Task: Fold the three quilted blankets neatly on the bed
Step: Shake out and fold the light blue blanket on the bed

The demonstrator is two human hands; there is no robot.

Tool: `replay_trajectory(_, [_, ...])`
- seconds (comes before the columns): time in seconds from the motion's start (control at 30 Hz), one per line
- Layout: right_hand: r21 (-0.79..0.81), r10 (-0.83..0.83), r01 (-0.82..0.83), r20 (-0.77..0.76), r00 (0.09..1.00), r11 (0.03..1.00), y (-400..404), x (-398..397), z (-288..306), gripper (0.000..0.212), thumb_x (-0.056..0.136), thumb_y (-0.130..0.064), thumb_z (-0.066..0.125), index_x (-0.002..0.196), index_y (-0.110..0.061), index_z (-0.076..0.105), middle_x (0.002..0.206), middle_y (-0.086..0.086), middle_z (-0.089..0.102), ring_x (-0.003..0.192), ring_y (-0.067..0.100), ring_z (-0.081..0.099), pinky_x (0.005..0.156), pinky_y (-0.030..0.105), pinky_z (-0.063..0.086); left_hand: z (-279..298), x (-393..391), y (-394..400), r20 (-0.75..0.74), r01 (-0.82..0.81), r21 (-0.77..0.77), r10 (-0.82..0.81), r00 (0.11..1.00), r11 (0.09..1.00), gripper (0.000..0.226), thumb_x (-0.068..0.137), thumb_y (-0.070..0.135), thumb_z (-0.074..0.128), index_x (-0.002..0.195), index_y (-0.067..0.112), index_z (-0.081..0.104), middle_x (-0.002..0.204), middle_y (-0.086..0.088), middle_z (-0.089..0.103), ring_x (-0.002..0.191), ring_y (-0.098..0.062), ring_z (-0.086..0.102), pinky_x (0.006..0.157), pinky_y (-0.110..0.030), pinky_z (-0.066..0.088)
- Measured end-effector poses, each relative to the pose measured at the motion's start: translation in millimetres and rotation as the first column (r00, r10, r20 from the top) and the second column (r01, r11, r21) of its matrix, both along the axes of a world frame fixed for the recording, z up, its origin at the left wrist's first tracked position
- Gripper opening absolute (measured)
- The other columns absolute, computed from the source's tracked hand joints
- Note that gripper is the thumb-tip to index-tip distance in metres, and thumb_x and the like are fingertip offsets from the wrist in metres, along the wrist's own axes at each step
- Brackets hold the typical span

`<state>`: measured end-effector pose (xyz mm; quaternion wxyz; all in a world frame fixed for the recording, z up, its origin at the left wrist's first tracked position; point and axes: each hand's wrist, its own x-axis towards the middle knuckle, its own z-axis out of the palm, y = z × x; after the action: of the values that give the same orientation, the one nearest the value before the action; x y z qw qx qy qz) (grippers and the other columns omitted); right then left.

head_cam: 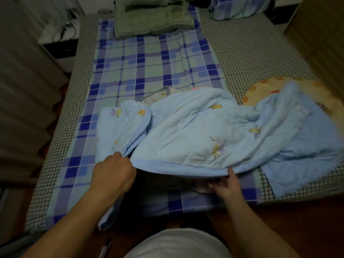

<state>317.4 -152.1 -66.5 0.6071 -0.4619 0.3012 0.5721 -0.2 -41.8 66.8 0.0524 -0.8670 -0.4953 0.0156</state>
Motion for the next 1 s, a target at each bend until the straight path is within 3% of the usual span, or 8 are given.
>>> replay_trajectory(0.17, [0.179, -0.251, 0.245, 0.011, 0.968, 0.953, 14, 7, 5, 0.061, 0.085, -0.046, 0.063, 0.138, -0.017, 0.055, 0.125, 0.014, 0.065, 0.115, 0.033, 0.059, 0.078, 0.047, 0.051, 21, -10, 14, -0.019, 0.000, 0.011, 0.000, 1.000, 1.000, 0.019, 0.069, 0.015, 0.051, 0.052, 0.007, 0.049, 0.056, -0.012, 0.046, 0.039, -0.028, 0.047, 0.043, -0.025, 0.026])
replay_trajectory(0.3, [0.164, -0.116, 0.096, 0.117, 0.986, 0.982, 4, 45, 28, 0.102, 0.048, -0.047, 0.090, 0.135, -0.011, 0.054, 0.128, 0.021, 0.062, 0.111, 0.040, 0.058, 0.085, 0.053, 0.047, 19, -19, 11, -0.027, -0.011, 0.013, 0.011, 1.000, 1.000, 0.019, 0.069, 0.013, 0.058, 0.053, 0.008, 0.049, 0.056, -0.010, 0.045, 0.039, -0.028, 0.047, 0.043, -0.025, 0.026])
replay_trajectory(0.4, [0.014, 0.030, -0.034, 0.211, 0.977, 0.999, -6, 79, 49, 0.064, 0.092, -0.033, 0.065, 0.143, -0.002, 0.043, 0.131, 0.020, 0.054, 0.104, 0.037, 0.058, 0.087, 0.048, 0.046, 11, -22, 3, -0.016, 0.004, 0.030, -0.004, 1.000, 1.000, 0.021, 0.071, 0.014, 0.059, 0.053, 0.010, 0.050, 0.055, -0.007, 0.044, 0.037, -0.025, 0.044, 0.042, -0.023, 0.025])
replay_trajectory(0.5, [0.045, -0.192, 0.188, 0.344, 0.919, 0.981, -3, 114, 88, 0.035, 0.098, -0.006, 0.053, 0.132, -0.002, 0.052, 0.095, 0.013, 0.056, 0.082, 0.017, 0.058, 0.086, 0.037, 0.049, 0, -18, -6, -0.023, 0.030, 0.035, -0.029, 0.999, 0.999, 0.023, 0.074, 0.018, 0.049, 0.053, 0.010, 0.052, 0.055, -0.008, 0.044, 0.039, -0.025, 0.045, 0.044, -0.024, 0.023])
replay_trajectory(0.6, [0.081, -0.319, 0.332, 0.556, 0.768, 0.940, -7, 129, 112, 0.036, 0.103, -0.014, 0.037, 0.135, -0.001, 0.047, 0.085, 0.004, 0.050, 0.097, 0.025, 0.060, 0.084, 0.026, 0.053, -15, -11, -19, 0.005, 0.031, 0.033, -0.031, 1.000, 0.999, 0.018, 0.066, 0.014, 0.056, 0.050, 0.008, 0.051, 0.055, -0.012, 0.046, 0.040, -0.028, 0.048, 0.046, -0.027, 0.024])
replay_trajectory(0.77, [-0.244, 0.335, -0.239, 0.796, 0.505, 0.940, -125, 72, 140, 0.032, 0.091, -0.011, 0.062, 0.122, -0.021, 0.057, 0.103, 0.000, 0.067, 0.090, 0.019, 0.067, 0.059, 0.015, 0.057, -43, -14, -37, 0.111, 0.032, -0.022, -0.030, 0.993, 0.999, 0.026, 0.069, 0.016, 0.038, 0.046, 0.007, 0.046, 0.054, -0.014, 0.045, 0.039, -0.028, 0.048, 0.041, -0.030, 0.037])
replay_trajectory(0.9, [-0.406, 0.476, -0.252, 0.788, 0.390, 0.878, -157, 66, 110, 0.033, 0.089, -0.018, 0.070, 0.120, -0.014, 0.060, 0.109, 0.008, 0.069, 0.086, 0.015, 0.066, 0.061, 0.015, 0.057, -50, -19, -45, 0.136, 0.007, -0.011, -0.005, 0.991, 1.000, 0.028, 0.071, 0.015, 0.033, 0.048, 0.006, 0.046, 0.056, -0.014, 0.045, 0.040, -0.028, 0.048, 0.039, -0.032, 0.040])
replay_trajectory(1.0, [-0.401, 0.432, -0.163, 0.829, 0.354, 0.902, -158, 71, 99, 0.029, 0.088, -0.028, 0.072, 0.104, -0.005, 0.063, 0.094, 0.014, 0.069, 0.075, 0.018, 0.063, 0.077, 0.043, 0.059, -46, -23, -52, 0.129, -0.026, 0.002, 0.025, 0.991, 1.000, 0.028, 0.074, 0.015, 0.034, 0.051, 0.007, 0.047, 0.057, -0.014, 0.045, 0.041, -0.028, 0.047, 0.040, -0.031, 0.039])
